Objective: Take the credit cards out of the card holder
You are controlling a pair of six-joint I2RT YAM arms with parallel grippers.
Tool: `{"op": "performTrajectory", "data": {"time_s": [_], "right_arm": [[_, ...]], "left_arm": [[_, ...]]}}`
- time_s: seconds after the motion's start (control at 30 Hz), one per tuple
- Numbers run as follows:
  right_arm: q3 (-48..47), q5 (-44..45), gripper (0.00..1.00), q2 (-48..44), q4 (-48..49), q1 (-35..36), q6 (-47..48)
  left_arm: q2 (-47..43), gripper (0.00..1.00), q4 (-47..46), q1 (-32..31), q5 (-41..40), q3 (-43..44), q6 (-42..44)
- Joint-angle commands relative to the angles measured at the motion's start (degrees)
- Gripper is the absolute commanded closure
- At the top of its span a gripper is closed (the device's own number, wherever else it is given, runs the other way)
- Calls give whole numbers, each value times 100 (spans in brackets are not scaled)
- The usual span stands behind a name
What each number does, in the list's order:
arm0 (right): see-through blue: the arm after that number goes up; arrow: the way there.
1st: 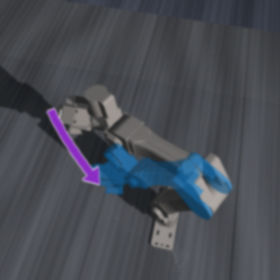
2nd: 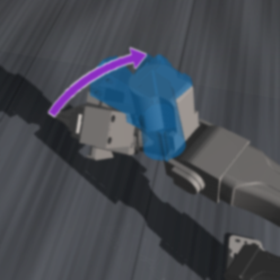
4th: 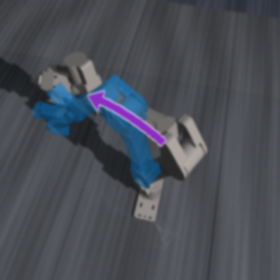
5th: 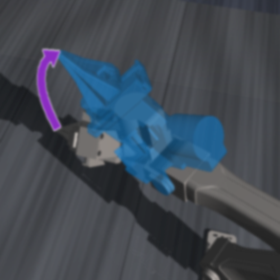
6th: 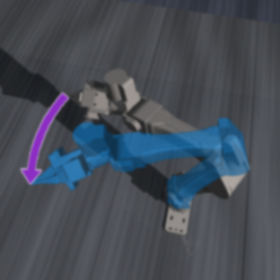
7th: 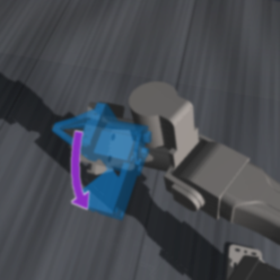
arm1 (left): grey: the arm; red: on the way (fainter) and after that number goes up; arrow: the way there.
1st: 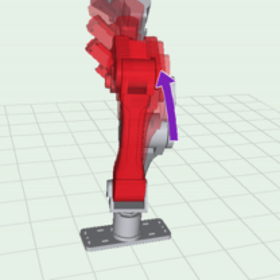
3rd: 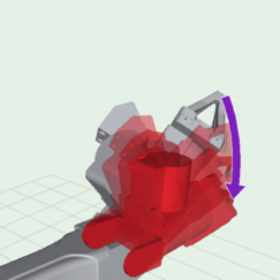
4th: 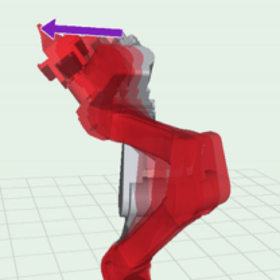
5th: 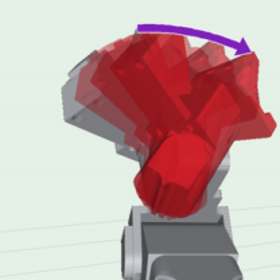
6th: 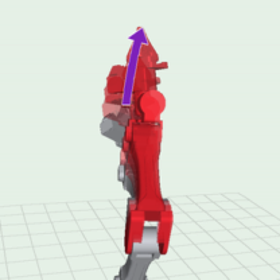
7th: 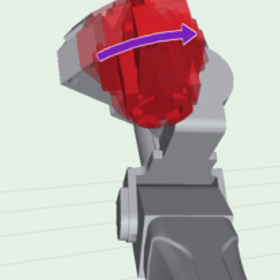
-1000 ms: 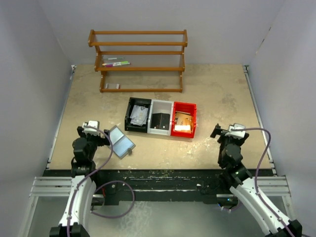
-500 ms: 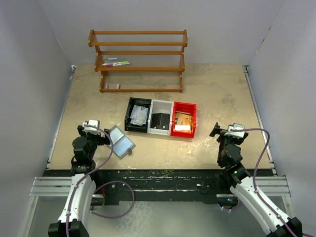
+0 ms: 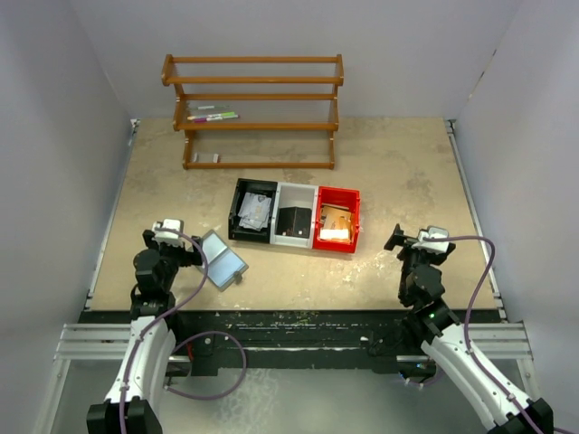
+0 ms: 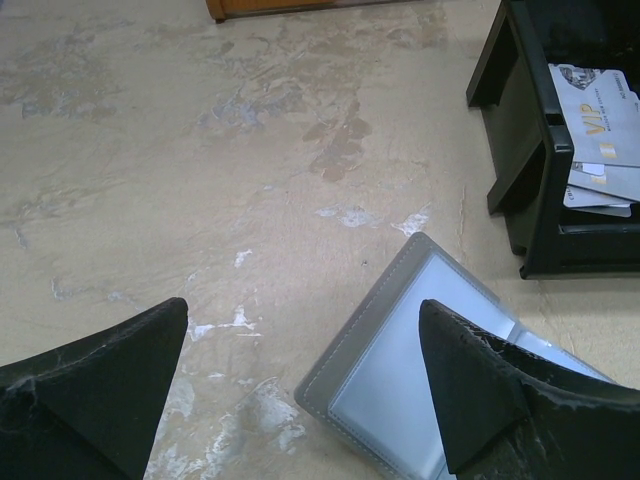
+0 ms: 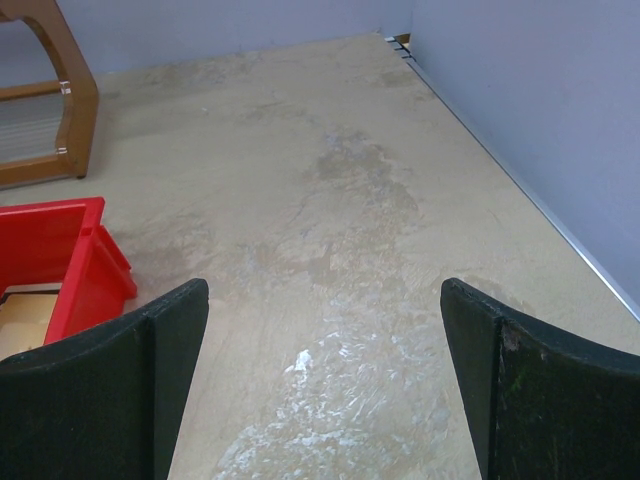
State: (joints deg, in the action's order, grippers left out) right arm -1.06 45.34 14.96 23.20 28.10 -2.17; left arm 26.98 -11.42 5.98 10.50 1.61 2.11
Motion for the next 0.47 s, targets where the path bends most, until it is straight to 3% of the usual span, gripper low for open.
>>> {"op": "performTrajectory", "data": {"time_s": [0.0,0.43], "right_arm": [[73,-21,0,-58,221,-10,-26],[75,-9,0,-34,230,-15,-32]], "left_arm": [[-16,1,-271,17,84,155,-35],[105,1,-341,17,92,172,-21]]}}
